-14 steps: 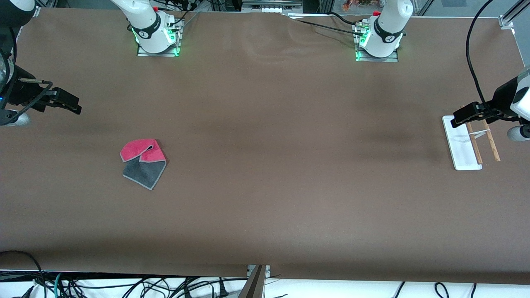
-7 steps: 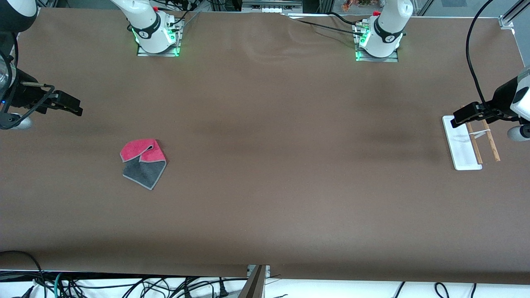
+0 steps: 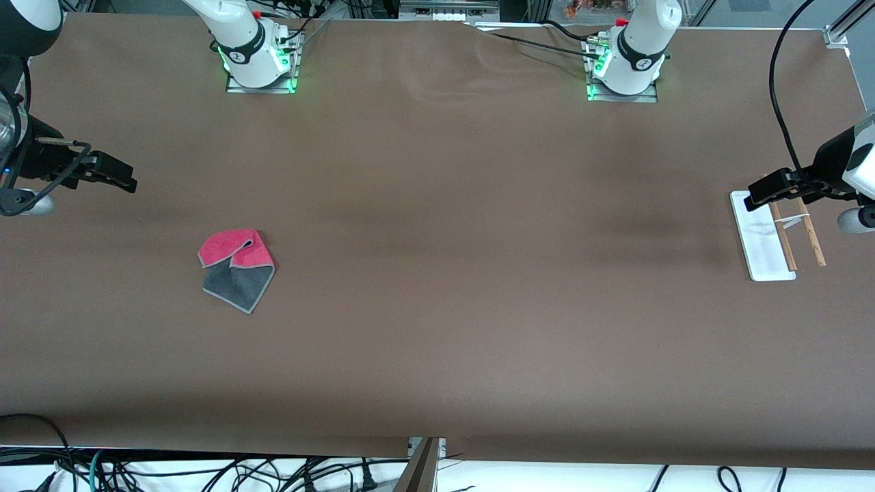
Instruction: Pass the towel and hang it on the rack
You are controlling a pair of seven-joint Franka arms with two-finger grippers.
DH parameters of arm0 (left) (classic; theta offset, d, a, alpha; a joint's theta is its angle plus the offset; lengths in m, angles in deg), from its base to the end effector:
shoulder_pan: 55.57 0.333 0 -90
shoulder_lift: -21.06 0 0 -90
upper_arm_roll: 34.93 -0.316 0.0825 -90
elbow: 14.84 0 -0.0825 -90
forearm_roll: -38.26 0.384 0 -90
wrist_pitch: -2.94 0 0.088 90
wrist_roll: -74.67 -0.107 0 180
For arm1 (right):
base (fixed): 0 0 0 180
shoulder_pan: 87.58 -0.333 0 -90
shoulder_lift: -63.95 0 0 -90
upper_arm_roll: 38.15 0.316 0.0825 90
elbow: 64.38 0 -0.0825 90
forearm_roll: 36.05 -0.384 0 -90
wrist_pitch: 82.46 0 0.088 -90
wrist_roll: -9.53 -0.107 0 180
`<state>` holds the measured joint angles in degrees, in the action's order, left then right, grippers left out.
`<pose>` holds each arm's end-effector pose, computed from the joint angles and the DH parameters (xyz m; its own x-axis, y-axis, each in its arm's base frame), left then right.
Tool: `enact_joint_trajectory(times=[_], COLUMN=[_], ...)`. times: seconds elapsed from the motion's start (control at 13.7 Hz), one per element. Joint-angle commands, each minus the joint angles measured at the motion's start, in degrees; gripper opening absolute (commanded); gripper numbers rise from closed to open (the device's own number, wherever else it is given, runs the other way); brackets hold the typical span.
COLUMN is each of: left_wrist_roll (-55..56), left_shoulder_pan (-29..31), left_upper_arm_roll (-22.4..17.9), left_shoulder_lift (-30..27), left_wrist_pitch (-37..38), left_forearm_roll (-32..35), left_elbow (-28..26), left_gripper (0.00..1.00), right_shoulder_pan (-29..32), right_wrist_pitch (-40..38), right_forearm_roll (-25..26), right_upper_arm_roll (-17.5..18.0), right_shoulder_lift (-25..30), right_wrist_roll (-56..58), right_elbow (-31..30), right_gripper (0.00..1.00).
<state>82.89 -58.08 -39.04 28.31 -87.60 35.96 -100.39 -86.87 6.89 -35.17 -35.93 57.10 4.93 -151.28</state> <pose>0.5929 0.0096 0.5895 0.9844 0.1706 -0.0432 0.1718 -0.9848 0.0251 0.5876 0.0125 0.5807 0.9957 -0.0541 -0.0755 -0.0529 -0.9985 0.0168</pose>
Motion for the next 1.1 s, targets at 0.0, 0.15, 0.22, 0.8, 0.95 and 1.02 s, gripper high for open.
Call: enact_joint_trajectory(times=[0.0,0.15,0.22,0.8,0.95,1.02], left_wrist_roll=[-1.10,-1.10,-1.10,-1.01,-1.01,-1.10], left_shoulder_pan=[-0.21,-0.21,-0.21,-0.21,-0.21,-0.13], left_upper_arm_roll=[-0.01,-0.01,-0.01,-0.01,-0.01,-0.01], left_shoulder_lift=[0.66,0.66,0.66,0.74,0.66,0.66], left_wrist_pitch=[0.98,0.98,0.98,0.98,0.98,0.98], left_forearm_roll=[1.24,1.24,1.24,1.24,1.24,1.24], left_elbow=[1.44,1.44,1.44,1.44,1.44,1.44], left_gripper=[1.00,1.00,1.00,1.00,1.00,1.00], right_shoulder_pan=[-0.18,-0.18,-0.09,-0.53,-0.88,-1.06], right_wrist_pitch=[0.12,0.30,0.30,3.37,3.81,4.60], right_forearm_roll=[0.61,0.53,0.18,0.00,0.00,0.00], right_upper_arm_roll=[0.15,0.15,0.15,0.41,0.41,0.41], right_shoulder_lift=[-1.67,-2.99,-4.04,-9.49,-11.16,-11.95], right_wrist_roll=[-0.14,-0.49,-0.58,-0.06,-0.06,0.03], right_elbow=[1.21,1.21,1.21,1.12,1.03,1.03], right_gripper=[1.00,1.00,1.00,1.00,1.00,1.00])
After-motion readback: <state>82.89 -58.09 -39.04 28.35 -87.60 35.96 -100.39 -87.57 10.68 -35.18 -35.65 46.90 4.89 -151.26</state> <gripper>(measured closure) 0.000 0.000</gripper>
